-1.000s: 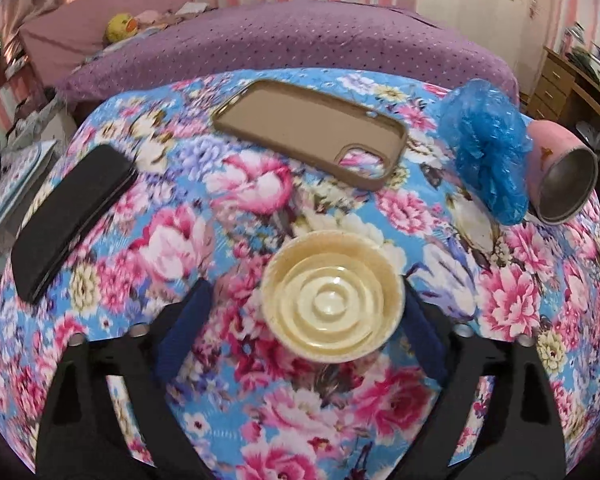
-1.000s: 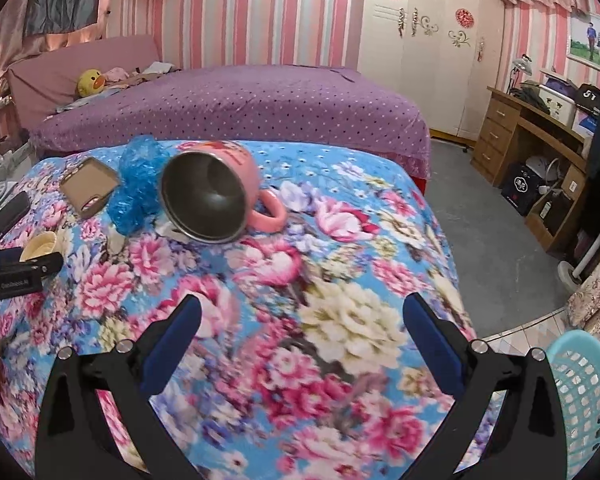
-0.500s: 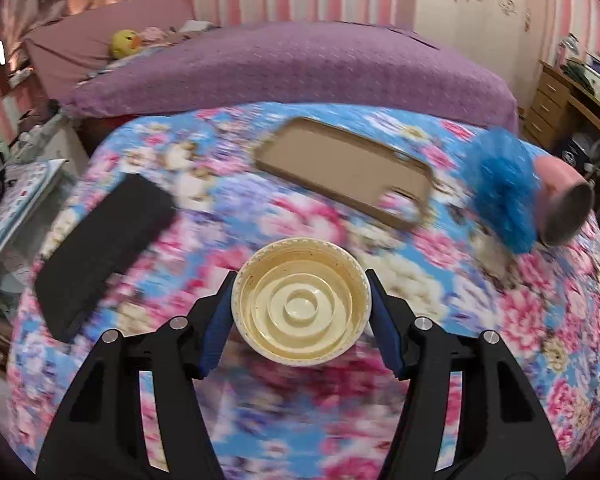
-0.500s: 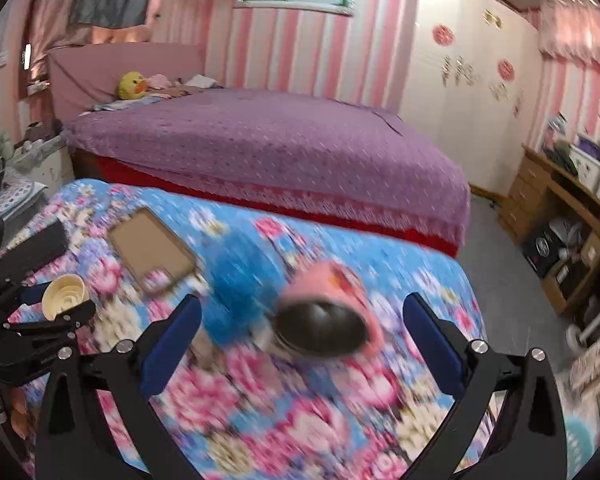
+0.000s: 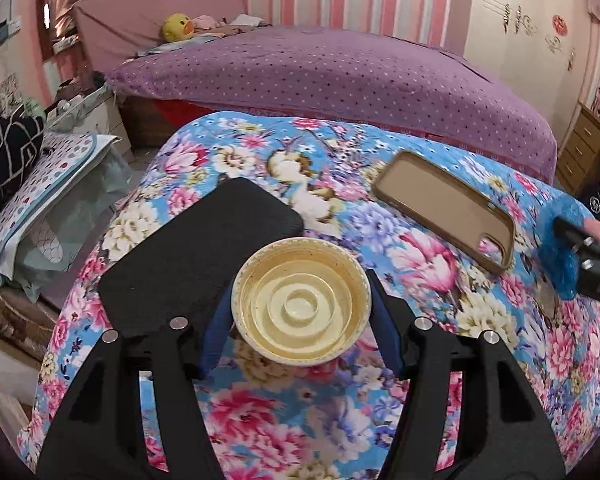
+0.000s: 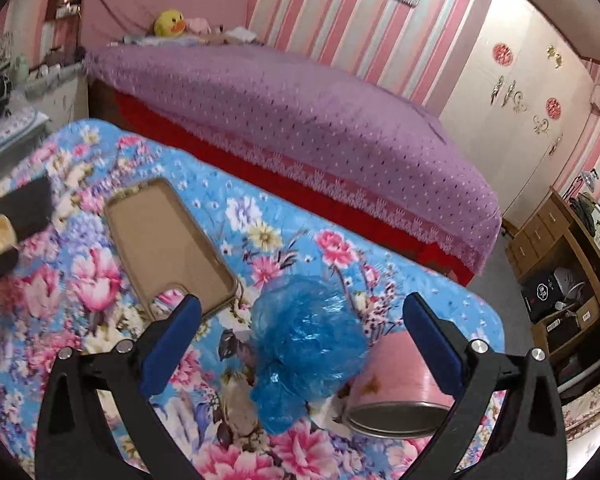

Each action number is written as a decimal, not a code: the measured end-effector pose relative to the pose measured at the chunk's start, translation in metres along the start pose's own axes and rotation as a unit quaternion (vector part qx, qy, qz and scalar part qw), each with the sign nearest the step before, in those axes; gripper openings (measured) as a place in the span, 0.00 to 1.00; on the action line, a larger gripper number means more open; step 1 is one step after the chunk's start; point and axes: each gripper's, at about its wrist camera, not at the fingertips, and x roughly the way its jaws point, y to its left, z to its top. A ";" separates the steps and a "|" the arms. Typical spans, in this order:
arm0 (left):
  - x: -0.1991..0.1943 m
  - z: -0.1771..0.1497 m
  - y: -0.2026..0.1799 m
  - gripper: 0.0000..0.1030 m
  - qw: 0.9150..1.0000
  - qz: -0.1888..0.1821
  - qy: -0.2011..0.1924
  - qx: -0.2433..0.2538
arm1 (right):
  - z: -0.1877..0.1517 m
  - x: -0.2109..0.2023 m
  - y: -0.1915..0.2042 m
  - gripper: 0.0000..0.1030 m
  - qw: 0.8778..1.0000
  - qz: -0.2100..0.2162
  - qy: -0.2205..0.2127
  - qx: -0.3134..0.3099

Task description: Collect trash

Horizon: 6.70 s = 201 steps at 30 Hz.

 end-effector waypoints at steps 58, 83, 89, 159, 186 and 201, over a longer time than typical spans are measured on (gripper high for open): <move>-0.139 -0.116 -0.105 0.58 0.995 -0.060 -0.058 0.048 | -0.198 -0.195 -0.137 0.22 0.991 0.010 -0.066 0.114; -0.189 -0.184 -0.256 0.59 0.987 -0.093 -0.085 0.097 | -0.319 -0.222 -0.249 0.22 0.976 -0.032 -0.074 0.202; -0.202 -0.200 -0.300 0.59 0.982 -0.113 -0.089 0.125 | -0.343 -0.231 -0.281 0.22 0.970 -0.054 -0.071 0.228; -0.270 -0.211 -0.197 0.95 0.965 -0.134 -0.160 0.157 | -0.317 -0.269 -0.188 0.96 0.960 -0.051 -0.103 0.255; -0.248 -0.247 -0.131 0.95 0.973 -0.107 -0.163 0.127 | -0.316 -0.282 -0.094 0.96 0.969 -0.044 -0.139 0.197; -0.252 -0.243 -0.126 0.95 0.971 -0.118 -0.176 0.113 | -0.309 -0.285 -0.085 0.96 0.971 -0.045 -0.153 0.178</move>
